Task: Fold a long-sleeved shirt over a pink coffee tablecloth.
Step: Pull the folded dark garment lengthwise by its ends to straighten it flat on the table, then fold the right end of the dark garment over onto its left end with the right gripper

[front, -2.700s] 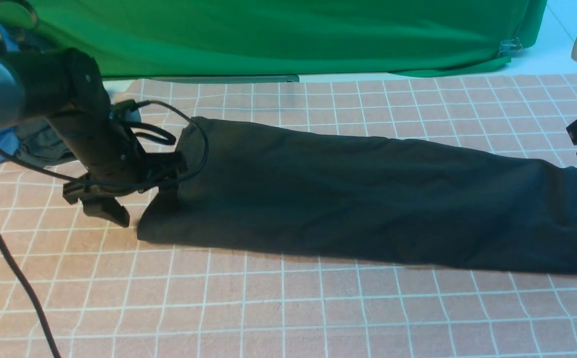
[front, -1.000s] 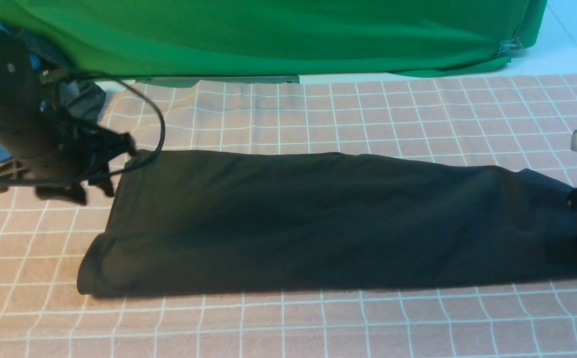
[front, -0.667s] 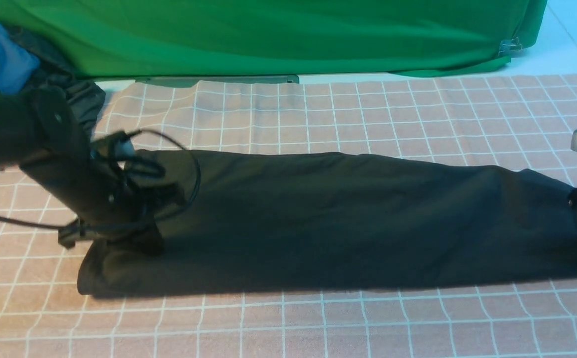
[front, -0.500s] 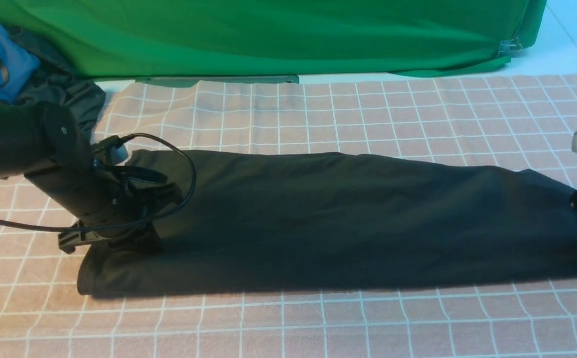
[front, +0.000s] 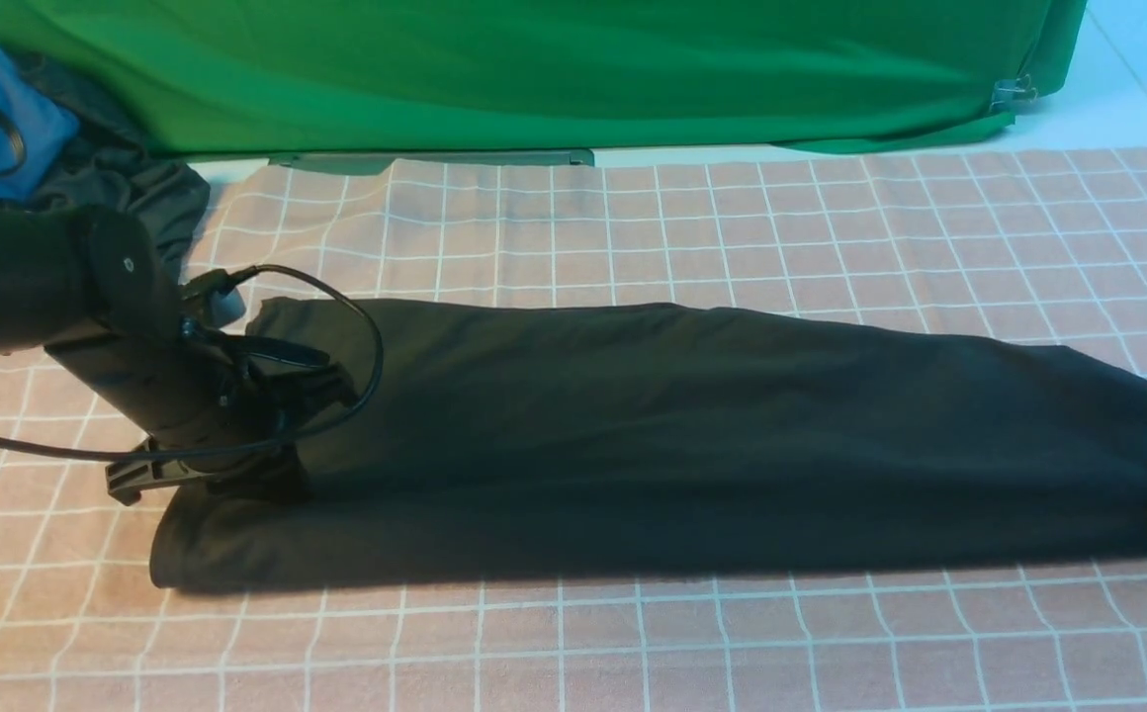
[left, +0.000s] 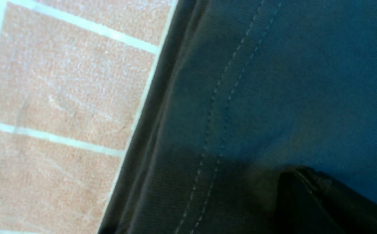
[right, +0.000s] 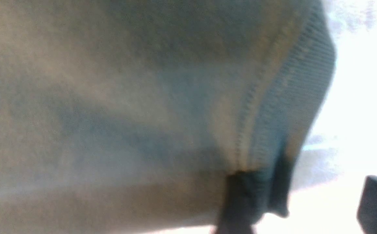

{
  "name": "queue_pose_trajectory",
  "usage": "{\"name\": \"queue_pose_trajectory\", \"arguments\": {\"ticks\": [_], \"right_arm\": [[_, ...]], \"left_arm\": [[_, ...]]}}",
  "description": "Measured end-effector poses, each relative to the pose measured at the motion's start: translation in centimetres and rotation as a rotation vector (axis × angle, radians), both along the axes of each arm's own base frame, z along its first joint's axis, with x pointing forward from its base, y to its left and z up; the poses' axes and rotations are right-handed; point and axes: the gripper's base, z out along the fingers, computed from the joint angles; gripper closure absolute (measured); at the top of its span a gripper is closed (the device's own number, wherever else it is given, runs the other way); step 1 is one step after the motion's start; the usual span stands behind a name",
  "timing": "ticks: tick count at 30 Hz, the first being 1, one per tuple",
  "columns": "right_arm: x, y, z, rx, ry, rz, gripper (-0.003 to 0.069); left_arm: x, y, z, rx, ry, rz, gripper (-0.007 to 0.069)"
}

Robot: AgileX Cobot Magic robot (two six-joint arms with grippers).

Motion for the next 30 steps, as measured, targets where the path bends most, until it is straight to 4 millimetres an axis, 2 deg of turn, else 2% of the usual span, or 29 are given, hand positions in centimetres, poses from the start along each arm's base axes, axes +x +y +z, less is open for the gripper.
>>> {"name": "queue_pose_trajectory", "arguments": {"ticks": [2, 4, 7, 10, 11, 14, 18, 20, 22, 23, 24, 25, 27, 30], "right_arm": [[0.7, 0.3, 1.2, 0.034, -0.055, 0.005, 0.0032], [1.3, 0.6, 2.1, 0.070, -0.128, 0.008, 0.0008], [1.9, 0.8, 2.5, 0.095, -0.184, 0.001, -0.0001], [2.4, 0.8, 1.2, 0.111, -0.176, -0.002, -0.0007], [2.5, 0.8, 0.9, 0.113, -0.169, -0.003, -0.0007], [2.8, 0.8, -1.4, 0.129, -0.110, -0.009, -0.0004], [2.9, 0.7, -2.2, 0.131, -0.090, -0.009, 0.0030], [2.9, 0.7, -2.2, 0.133, -0.088, -0.007, 0.0131], [2.9, 0.7, -2.3, 0.138, -0.085, 0.009, 0.0264], [2.9, 0.8, -2.3, 0.143, -0.083, 0.016, 0.0340], [2.8, 0.9, -2.3, 0.152, -0.075, 0.026, 0.0461], [2.8, 0.9, -2.3, 0.154, -0.070, 0.037, 0.0529], [2.9, 0.9, -2.1, 0.155, -0.066, 0.050, 0.0580], [2.7, 0.6, -1.6, 0.136, -0.030, 0.039, 0.0589]], "left_arm": [[-0.2, 0.2, 0.6, 0.015, -0.020, -0.020, 0.0612], [-0.5, 0.3, 1.6, 0.015, -0.045, -0.030, 0.0612], [-0.8, 0.2, 3.1, 0.006, -0.090, -0.030, 0.0612], [-1.9, 0.1, 5.8, -0.005, -0.156, -0.044, 0.0612], [-1.9, 0.1, 5.9, -0.005, -0.159, -0.045, 0.0612], [-3.1, -0.1, 8.2, -0.014, -0.210, -0.066, 0.0612], [-4.1, -0.2, 9.9, -0.021, -0.259, -0.085, 0.0611], [-4.8, -0.3, 11.3, -0.030, -0.302, -0.084, 0.0611], [-5.4, -0.3, 12.2, -0.031, -0.336, -0.083, 0.0611], [-5.6, -0.3, 12.5, -0.032, -0.346, -0.083, 0.0611], [-6.0, -0.2, 13.1, -0.033, -0.366, -0.084, 0.0611], [-6.3, -0.2, 13.5, -0.033, -0.379, -0.085, 0.0611], [-6.8, -0.2, 14.1, -0.033, -0.395, -0.090, 0.0611], [-7.7, -0.2, 15.0, -0.030, -0.416, -0.104, 0.0611]]}}
